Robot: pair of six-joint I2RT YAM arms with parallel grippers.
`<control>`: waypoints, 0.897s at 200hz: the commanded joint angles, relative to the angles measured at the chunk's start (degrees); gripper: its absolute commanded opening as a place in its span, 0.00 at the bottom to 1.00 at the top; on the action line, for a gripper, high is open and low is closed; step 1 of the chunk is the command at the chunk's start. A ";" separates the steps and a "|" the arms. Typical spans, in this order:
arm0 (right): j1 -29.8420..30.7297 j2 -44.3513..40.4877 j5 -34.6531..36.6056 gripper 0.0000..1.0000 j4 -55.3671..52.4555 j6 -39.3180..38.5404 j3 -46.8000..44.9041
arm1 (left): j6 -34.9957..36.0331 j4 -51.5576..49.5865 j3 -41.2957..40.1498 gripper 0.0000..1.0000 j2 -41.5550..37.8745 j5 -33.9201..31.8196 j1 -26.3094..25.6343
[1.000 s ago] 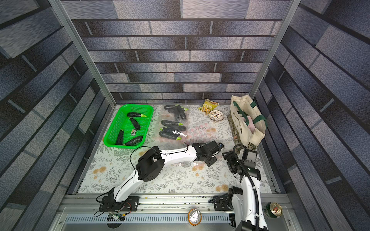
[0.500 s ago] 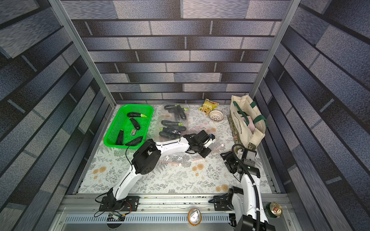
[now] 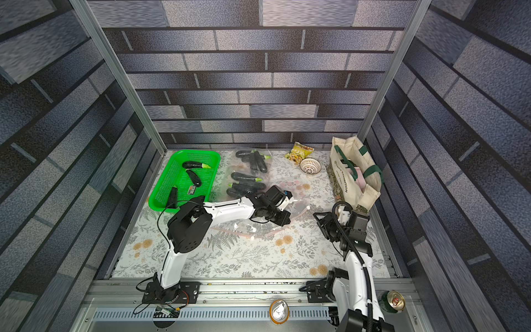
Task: Place the eggplant in a zip-top bag and seal the zipper
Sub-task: Open the zipper food storage bag.
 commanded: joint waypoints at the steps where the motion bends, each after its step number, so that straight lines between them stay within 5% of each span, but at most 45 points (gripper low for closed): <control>1: 4.05 -0.89 -2.14 0.48 3.73 1.78 2.03 | -9.38 8.82 -5.42 0.00 -7.64 1.65 0.80; 46: 12.21 -1.33 0.65 0.48 5.63 3.06 3.84 | -19.34 19.26 -15.34 0.00 -15.89 -1.00 0.39; 179: 21.82 5.47 3.68 0.34 11.66 2.39 7.10 | -20.45 22.12 -15.97 0.00 -17.73 -1.44 -1.63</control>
